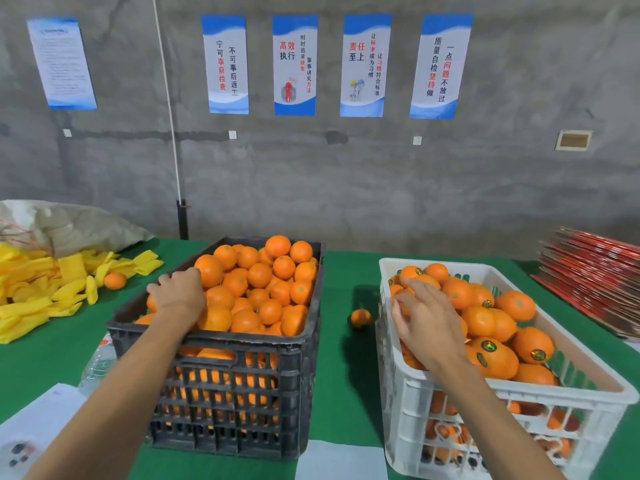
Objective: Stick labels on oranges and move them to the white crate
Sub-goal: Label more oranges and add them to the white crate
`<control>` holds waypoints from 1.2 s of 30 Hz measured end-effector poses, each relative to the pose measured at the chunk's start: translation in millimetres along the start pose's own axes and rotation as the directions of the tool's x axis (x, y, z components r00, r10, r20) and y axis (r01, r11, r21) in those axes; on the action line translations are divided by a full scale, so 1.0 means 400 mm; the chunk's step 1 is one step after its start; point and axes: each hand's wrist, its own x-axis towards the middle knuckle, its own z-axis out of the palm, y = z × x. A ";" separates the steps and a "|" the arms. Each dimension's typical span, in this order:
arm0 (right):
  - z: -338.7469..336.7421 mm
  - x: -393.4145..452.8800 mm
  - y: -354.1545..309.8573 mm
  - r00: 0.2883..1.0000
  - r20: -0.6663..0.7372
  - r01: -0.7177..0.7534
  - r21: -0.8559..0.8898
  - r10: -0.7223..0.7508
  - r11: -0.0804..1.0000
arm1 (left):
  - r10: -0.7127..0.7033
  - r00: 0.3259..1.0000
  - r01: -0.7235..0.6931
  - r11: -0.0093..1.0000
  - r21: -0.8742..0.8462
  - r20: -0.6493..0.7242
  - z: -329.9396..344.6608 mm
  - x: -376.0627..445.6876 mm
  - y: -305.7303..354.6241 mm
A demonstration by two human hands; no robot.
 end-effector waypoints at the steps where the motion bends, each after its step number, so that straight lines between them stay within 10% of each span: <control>1: 0.002 0.001 -0.013 1.000 -0.013 0.020 0.032 -0.020 0.999 | 0.022 0.998 -0.026 0.997 -0.074 -0.050 -0.008 -0.014 0.002; 7: -0.002 0.016 -0.164 0.991 -0.100 0.116 0.305 -0.089 0.945 | 0.207 0.903 -0.414 0.650 -0.637 -0.376 -0.077 -0.203 0.104; 14: -0.047 -0.082 -0.270 0.983 0.133 0.008 0.660 -0.127 0.751 | 0.308 0.832 -0.527 0.181 -0.830 -0.461 -0.047 -0.500 0.251; 17: -0.040 -0.186 -0.242 0.990 0.132 -0.045 0.641 -0.053 0.766 | 0.394 0.775 -0.595 0.189 -0.781 -0.495 0.042 -0.590 0.255; 25: 0.087 -0.467 -0.169 0.871 0.491 -0.294 0.525 -0.002 0.799 | 0.625 0.780 -0.244 0.347 -0.905 0.029 0.352 -0.718 0.239; 33: 0.086 -0.681 -0.085 0.694 0.712 -0.408 0.507 -0.103 0.759 | 0.677 0.736 -0.524 0.580 -0.624 0.010 0.472 -0.749 0.214; 36: 0.089 -0.682 -0.087 0.729 0.681 -0.403 0.507 -0.068 0.762 | 0.662 0.749 -0.537 0.628 -0.563 0.023 0.476 -0.748 0.228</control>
